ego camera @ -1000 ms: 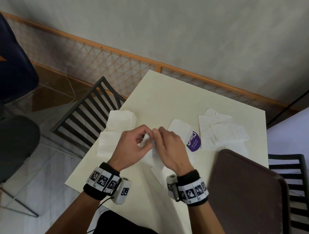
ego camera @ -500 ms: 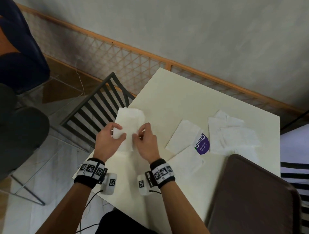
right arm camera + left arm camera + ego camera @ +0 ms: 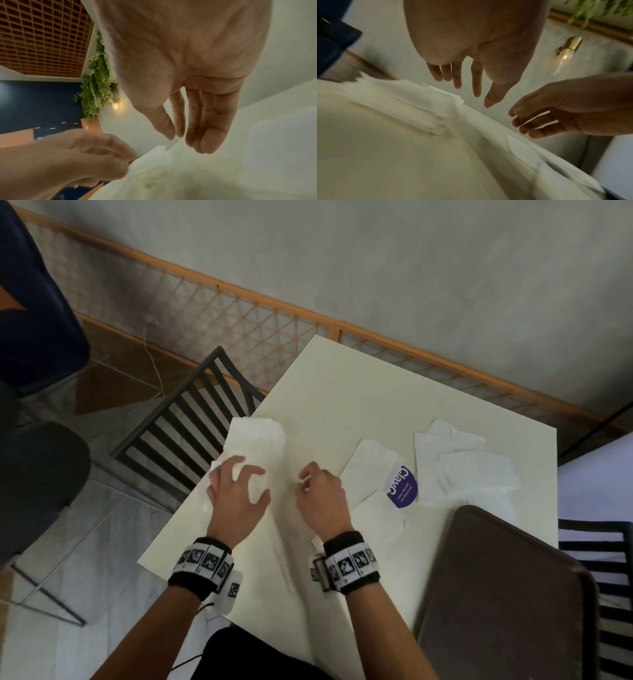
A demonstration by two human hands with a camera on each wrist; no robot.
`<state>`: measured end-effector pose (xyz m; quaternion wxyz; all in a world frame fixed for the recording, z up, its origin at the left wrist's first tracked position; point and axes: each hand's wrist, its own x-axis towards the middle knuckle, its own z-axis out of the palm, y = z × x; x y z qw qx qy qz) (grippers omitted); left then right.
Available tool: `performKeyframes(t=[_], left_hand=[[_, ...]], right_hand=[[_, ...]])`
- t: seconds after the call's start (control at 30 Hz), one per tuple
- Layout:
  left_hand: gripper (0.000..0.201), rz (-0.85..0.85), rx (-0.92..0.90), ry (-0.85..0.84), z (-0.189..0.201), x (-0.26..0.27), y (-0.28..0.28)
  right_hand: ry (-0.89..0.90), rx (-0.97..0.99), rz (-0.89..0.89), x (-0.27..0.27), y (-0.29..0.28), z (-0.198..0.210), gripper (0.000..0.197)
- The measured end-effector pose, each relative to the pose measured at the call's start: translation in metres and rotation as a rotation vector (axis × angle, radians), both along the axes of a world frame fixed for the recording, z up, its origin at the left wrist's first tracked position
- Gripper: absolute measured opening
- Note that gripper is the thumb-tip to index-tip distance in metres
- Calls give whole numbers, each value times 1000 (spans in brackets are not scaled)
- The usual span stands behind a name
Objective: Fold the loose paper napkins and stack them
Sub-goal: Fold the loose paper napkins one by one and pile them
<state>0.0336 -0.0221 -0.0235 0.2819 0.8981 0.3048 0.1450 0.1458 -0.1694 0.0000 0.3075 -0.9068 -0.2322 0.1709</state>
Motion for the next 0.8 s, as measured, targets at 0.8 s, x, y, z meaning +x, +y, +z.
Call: performKeyframes(t=[0.8], left_hand=[[23, -264, -295, 99, -26, 28, -107]], right_hand=[[134, -234, -384, 39, -182, -41, 27]])
